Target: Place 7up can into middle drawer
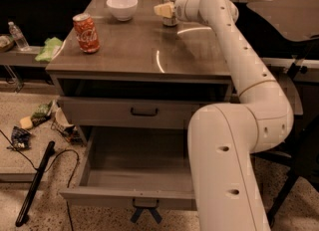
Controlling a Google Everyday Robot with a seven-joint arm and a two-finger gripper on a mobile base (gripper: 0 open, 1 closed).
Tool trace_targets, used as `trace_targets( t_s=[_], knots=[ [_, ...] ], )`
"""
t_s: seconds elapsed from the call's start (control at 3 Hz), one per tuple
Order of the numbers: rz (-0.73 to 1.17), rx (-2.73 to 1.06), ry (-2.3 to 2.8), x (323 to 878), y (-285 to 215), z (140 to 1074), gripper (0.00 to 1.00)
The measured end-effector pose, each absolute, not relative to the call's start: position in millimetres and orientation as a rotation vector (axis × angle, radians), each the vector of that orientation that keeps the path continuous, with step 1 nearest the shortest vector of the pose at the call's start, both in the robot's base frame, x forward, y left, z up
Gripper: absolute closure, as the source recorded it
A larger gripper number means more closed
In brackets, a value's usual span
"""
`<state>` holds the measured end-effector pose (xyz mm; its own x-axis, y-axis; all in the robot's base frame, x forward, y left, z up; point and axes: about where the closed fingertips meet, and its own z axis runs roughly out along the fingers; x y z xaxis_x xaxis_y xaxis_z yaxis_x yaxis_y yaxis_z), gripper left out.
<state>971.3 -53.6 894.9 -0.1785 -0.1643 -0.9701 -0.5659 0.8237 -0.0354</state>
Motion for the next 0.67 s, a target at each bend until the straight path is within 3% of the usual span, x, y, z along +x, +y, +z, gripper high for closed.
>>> trace_targets(
  t_s=[0.33, 0.67],
  knots=[
    [0.414, -0.618, 1.661, 976.6, -40.6, 895.9, 0.62],
    [0.409, -0.689, 1.647, 959.1, -58.6, 908.0, 0.85]
  ],
)
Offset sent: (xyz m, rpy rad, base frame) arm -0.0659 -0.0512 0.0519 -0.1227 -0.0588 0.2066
